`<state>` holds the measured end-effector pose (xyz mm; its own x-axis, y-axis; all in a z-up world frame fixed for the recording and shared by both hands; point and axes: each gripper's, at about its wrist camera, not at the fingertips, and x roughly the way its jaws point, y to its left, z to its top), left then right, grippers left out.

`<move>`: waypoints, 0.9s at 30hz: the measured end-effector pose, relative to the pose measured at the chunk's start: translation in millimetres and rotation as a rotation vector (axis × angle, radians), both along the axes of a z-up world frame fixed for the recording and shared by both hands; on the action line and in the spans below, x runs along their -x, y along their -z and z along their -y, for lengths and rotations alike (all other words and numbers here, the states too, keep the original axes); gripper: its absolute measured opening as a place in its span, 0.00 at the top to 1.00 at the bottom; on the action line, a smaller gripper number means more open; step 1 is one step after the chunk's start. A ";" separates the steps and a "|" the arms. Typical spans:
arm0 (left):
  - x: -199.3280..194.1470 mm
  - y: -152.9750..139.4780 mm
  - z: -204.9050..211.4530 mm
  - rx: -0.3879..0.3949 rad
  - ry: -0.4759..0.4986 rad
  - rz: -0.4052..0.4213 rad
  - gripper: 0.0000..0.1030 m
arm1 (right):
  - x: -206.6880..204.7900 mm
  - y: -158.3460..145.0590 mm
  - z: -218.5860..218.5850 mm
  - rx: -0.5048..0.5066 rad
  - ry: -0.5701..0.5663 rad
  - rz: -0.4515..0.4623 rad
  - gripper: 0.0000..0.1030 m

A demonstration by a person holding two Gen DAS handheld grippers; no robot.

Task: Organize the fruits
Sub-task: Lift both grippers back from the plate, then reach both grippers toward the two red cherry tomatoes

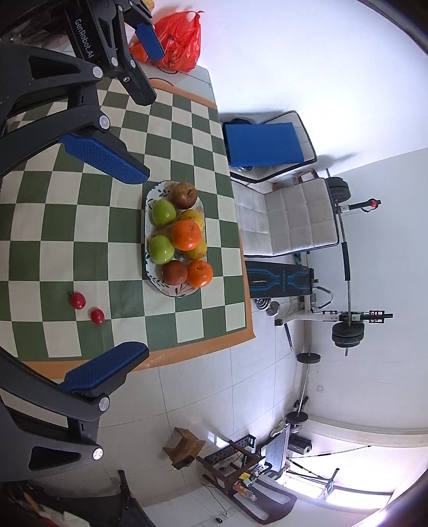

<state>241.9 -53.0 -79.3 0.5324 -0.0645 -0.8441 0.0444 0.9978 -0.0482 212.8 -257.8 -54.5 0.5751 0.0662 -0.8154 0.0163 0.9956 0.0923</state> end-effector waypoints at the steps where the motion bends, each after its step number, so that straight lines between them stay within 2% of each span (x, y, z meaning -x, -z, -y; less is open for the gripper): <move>1: 1.9 -1.8 1.1 -0.001 0.003 0.003 0.04 | 3.4 -4.3 -0.2 0.002 -0.001 0.006 0.04; 8: 7.8 -8.6 1.6 0.004 -0.002 0.018 0.04 | 17.4 -23.4 -2.3 0.003 -0.005 0.038 0.04; 13: 5.0 -8.6 2.6 -0.001 -0.006 0.019 0.04 | 18.5 -22.5 -2.9 -0.010 -0.006 0.033 0.04; 22: -10.3 2.5 9.8 -0.035 0.006 0.009 0.00 | 9.9 -7.4 6.5 -0.077 0.016 0.017 0.04; 25: -20.7 17.4 17.8 -0.071 0.006 -0.007 0.00 | 3.2 7.8 20.4 -0.117 0.046 -0.007 0.04; 27: -28.2 31.7 25.4 -0.100 0.013 -0.031 0.00 | -3.4 28.9 33.3 -0.142 0.070 -0.050 0.04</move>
<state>270.1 -78.4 -111.0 0.5056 0.0139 -0.8627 0.0579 0.9971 0.0499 216.2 -291.0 -83.4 0.5412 0.1442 -0.8284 0.0931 0.9688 0.2295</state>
